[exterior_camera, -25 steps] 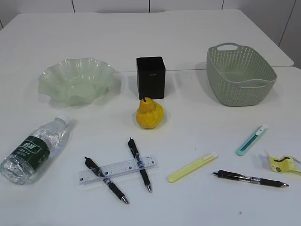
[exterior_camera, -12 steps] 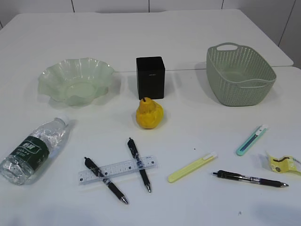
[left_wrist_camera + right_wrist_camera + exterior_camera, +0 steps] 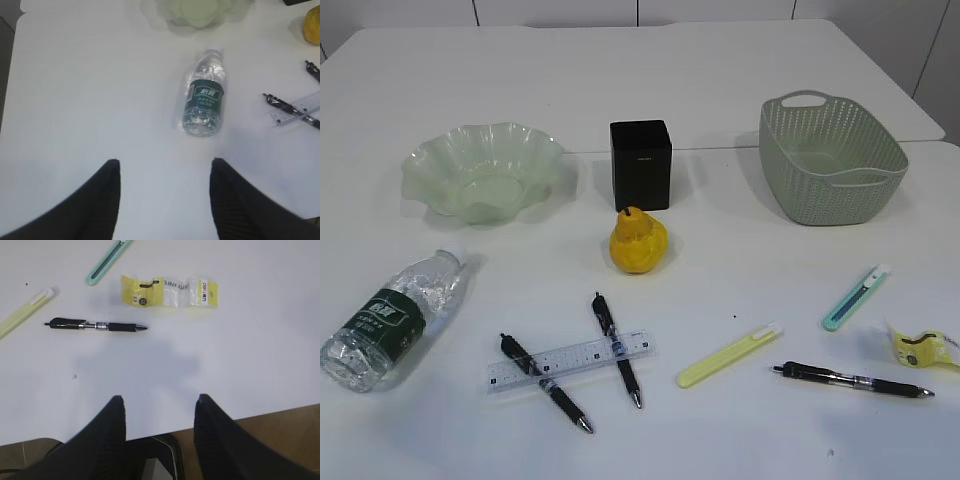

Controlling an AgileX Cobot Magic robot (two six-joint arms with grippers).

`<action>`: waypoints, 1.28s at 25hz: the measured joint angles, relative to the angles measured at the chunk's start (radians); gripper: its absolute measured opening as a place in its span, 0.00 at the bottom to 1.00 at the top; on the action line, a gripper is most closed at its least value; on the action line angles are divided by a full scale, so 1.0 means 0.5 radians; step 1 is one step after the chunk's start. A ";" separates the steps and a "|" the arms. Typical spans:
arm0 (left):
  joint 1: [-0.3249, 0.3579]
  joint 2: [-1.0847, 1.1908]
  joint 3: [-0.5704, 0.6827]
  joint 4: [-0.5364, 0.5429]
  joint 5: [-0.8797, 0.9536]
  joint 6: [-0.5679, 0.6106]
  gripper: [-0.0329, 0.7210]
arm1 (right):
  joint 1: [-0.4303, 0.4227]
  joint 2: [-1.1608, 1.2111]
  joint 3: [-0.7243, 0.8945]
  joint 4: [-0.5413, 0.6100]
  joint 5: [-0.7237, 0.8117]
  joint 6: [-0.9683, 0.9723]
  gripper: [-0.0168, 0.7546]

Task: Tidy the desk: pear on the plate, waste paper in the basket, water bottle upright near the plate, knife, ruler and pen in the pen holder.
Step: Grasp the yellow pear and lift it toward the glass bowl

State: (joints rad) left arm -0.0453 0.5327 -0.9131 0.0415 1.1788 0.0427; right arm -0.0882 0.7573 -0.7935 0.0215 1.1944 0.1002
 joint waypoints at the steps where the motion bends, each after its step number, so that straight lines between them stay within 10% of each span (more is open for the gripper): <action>1: 0.000 0.077 -0.081 -0.024 0.046 -0.007 0.58 | 0.000 0.046 -0.042 0.000 0.000 0.000 0.50; 32: -0.152 1.657 -1.142 -0.732 0.158 0.211 0.60 | 0.000 0.611 -0.319 0.060 0.063 -0.012 0.50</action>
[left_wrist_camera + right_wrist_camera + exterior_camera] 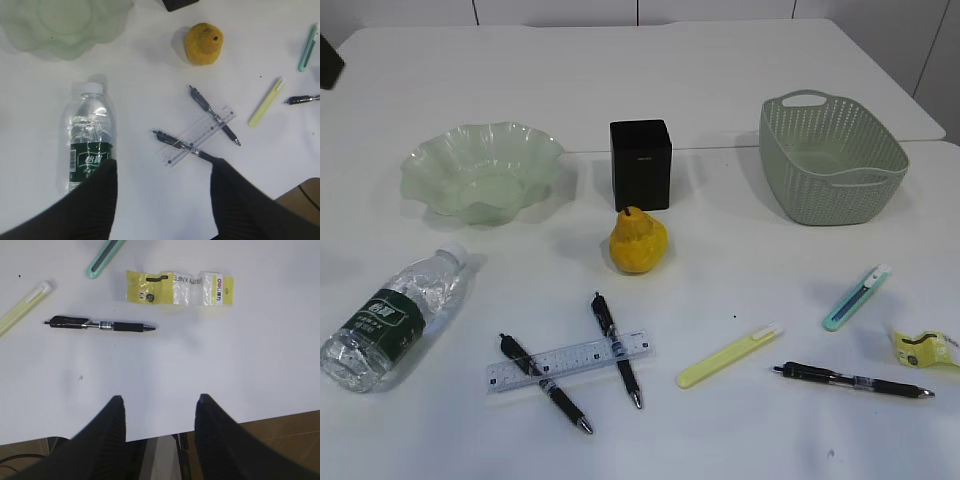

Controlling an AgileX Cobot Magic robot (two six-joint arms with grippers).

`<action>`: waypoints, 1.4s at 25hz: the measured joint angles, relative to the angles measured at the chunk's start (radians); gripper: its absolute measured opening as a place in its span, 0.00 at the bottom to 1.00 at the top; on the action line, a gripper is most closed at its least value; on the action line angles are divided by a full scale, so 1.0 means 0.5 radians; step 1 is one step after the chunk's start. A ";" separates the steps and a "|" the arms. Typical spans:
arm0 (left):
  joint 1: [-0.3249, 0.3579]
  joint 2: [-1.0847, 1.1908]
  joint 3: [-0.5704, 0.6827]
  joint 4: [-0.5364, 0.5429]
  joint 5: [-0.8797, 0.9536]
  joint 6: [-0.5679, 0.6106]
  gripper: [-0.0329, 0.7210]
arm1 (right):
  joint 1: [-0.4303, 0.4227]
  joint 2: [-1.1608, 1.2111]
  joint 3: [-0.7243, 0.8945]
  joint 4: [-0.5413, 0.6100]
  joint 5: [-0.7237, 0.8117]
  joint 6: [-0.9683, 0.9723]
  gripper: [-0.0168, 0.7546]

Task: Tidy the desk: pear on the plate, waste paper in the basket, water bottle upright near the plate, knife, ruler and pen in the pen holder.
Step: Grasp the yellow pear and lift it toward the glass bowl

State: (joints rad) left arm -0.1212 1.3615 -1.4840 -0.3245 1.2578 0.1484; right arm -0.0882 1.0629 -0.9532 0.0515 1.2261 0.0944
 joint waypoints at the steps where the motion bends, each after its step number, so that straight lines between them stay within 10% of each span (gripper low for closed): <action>1: -0.031 0.050 -0.019 0.005 0.000 0.005 0.60 | 0.000 0.000 0.000 0.009 0.003 -0.005 0.50; 16: -0.457 0.883 -0.654 0.146 -0.019 0.021 0.71 | 0.000 0.000 0.000 -0.050 0.012 -0.063 0.50; 35: -0.518 1.632 -1.102 0.035 -0.037 0.021 0.82 | 0.000 0.330 -0.012 -0.051 -0.184 -0.077 0.50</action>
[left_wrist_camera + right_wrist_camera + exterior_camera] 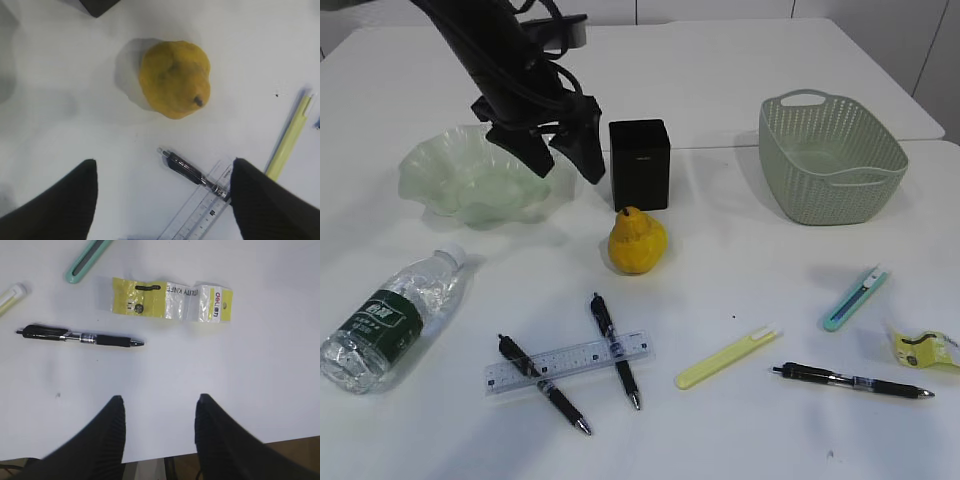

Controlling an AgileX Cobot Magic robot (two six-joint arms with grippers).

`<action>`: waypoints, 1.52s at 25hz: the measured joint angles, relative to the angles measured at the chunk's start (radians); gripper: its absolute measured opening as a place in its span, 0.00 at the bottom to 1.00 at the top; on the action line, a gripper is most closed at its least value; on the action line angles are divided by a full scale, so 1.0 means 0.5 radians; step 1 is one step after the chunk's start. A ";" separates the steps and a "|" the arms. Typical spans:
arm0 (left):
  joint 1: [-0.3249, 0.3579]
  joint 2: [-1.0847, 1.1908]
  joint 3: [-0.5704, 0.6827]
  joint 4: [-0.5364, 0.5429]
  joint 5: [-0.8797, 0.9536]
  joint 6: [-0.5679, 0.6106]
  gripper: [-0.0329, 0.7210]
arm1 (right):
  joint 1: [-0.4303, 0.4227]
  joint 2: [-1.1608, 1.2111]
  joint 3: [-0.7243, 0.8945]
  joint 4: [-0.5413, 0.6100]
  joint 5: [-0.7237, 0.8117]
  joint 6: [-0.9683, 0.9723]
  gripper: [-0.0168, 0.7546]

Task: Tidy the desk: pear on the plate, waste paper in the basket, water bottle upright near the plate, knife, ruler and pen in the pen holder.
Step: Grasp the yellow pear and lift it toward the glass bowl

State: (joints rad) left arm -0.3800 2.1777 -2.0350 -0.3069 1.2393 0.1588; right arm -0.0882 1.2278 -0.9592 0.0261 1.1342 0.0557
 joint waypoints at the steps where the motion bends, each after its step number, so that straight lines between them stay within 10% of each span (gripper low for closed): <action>1: 0.000 0.013 0.000 -0.006 0.000 0.000 0.82 | 0.000 0.024 0.000 0.000 -0.008 0.000 0.50; 21: -0.005 0.063 0.000 -0.644 -0.360 0.011 0.80 | 0.000 0.134 0.000 -0.003 -0.087 -0.002 0.50; 38: -0.077 0.340 -0.247 -0.253 -0.056 0.148 0.77 | 0.000 0.136 0.000 -0.003 -0.130 -0.005 0.50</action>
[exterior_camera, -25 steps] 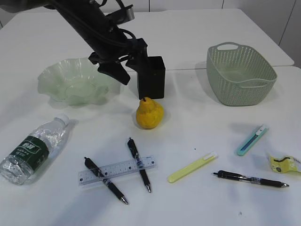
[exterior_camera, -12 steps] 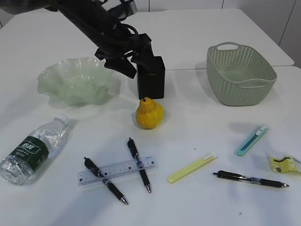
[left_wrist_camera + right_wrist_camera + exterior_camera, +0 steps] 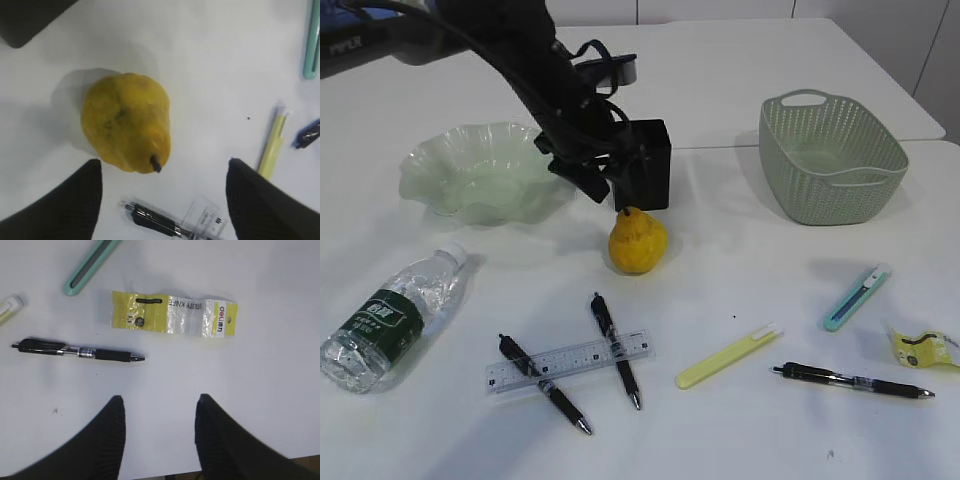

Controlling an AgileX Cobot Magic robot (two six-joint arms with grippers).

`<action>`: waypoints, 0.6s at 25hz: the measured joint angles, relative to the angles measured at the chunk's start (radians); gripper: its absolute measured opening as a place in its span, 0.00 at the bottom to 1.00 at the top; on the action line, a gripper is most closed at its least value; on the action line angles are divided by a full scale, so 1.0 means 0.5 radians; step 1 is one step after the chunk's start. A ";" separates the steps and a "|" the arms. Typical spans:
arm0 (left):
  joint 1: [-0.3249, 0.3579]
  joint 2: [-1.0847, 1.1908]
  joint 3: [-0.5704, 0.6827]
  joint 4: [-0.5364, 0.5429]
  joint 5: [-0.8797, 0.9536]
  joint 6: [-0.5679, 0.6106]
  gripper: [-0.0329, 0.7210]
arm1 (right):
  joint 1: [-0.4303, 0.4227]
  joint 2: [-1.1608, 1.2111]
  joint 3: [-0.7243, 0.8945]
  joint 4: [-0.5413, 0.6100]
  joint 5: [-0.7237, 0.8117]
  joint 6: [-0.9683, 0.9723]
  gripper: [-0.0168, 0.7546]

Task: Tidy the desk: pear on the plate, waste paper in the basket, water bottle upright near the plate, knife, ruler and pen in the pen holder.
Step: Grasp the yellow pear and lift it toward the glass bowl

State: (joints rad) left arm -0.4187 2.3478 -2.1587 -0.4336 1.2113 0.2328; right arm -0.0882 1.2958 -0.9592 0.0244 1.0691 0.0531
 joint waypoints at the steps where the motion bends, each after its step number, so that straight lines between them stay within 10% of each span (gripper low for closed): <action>1: -0.017 0.035 -0.061 0.059 0.009 0.000 0.76 | 0.000 0.000 0.000 0.000 -0.003 0.000 0.50; 15: -0.062 0.191 -0.174 0.171 0.026 0.000 0.76 | 0.000 0.000 0.000 0.000 -0.012 -0.002 0.50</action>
State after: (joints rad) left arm -0.4497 2.4431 -2.2456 -0.3479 1.2241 0.2328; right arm -0.0882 1.2958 -0.9592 0.0244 1.0631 0.0521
